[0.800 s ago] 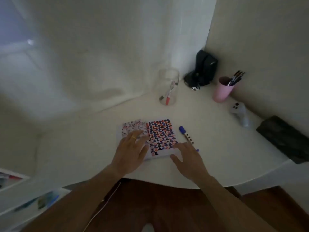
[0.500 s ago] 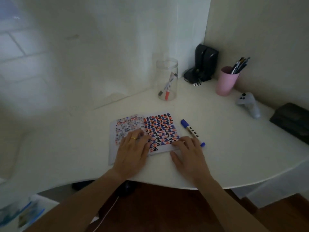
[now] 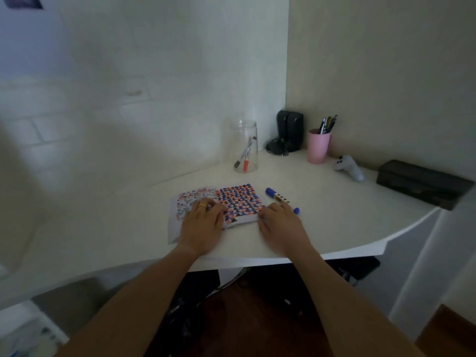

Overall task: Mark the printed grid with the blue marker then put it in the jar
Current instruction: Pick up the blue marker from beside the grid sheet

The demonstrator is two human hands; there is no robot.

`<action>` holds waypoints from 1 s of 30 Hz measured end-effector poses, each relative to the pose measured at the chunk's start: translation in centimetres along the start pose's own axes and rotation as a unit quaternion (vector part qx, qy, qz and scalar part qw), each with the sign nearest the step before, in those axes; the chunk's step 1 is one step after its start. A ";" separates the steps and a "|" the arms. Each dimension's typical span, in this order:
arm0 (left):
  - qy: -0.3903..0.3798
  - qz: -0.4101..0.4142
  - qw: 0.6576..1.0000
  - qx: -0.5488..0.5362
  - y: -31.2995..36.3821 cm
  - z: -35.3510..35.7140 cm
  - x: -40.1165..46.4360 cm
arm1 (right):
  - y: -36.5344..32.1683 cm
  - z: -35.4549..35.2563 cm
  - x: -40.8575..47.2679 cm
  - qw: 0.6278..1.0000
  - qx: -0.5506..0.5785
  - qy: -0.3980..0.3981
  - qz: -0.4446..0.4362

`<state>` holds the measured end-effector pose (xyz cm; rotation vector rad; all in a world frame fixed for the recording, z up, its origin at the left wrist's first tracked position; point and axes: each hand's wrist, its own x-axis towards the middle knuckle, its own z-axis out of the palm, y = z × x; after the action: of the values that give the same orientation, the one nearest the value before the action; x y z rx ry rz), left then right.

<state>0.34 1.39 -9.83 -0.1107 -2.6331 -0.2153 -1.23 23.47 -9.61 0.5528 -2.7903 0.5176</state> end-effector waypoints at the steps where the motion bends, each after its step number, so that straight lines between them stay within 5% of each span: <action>1: -0.001 0.000 1.000 0.003 0.0 -0.1 -0.1 | -0.2 -0.1 -0.1 1.000 0.006 0.002 0.005; 5: -0.010 0.002 1.000 0.010 -0.1 -0.2 0.1 | -0.5 -0.6 -0.2 1.000 0.011 0.013 0.004; 12: 0.017 0.025 1.000 -0.006 -1.0 1.1 0.6 | 0.8 0.2 1.9 0.982 -0.030 0.182 0.029; 17: 0.007 0.042 0.999 -0.026 -1.9 1.1 1.4 | 1.8 0.1 4.8 0.982 -0.110 0.114 0.108; 20: -0.067 0.055 0.995 -0.043 -2.6 0.1 3.0 | 2.6 0.3 6.2 0.981 -0.100 0.077 0.147; 24: -0.144 0.062 0.983 -0.090 -3.8 -0.2 5.7 | 2.1 -0.1 8.6 0.973 0.048 0.166 0.151; 30: -0.121 0.057 0.981 -0.141 -5.4 0.6 9.8 | -0.8 1.0 11.6 0.913 0.371 0.100 0.138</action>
<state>-9.16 -3.40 -6.31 -0.4057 -2.8090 -0.5674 -11.50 18.70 -6.76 0.2032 -2.4090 1.6228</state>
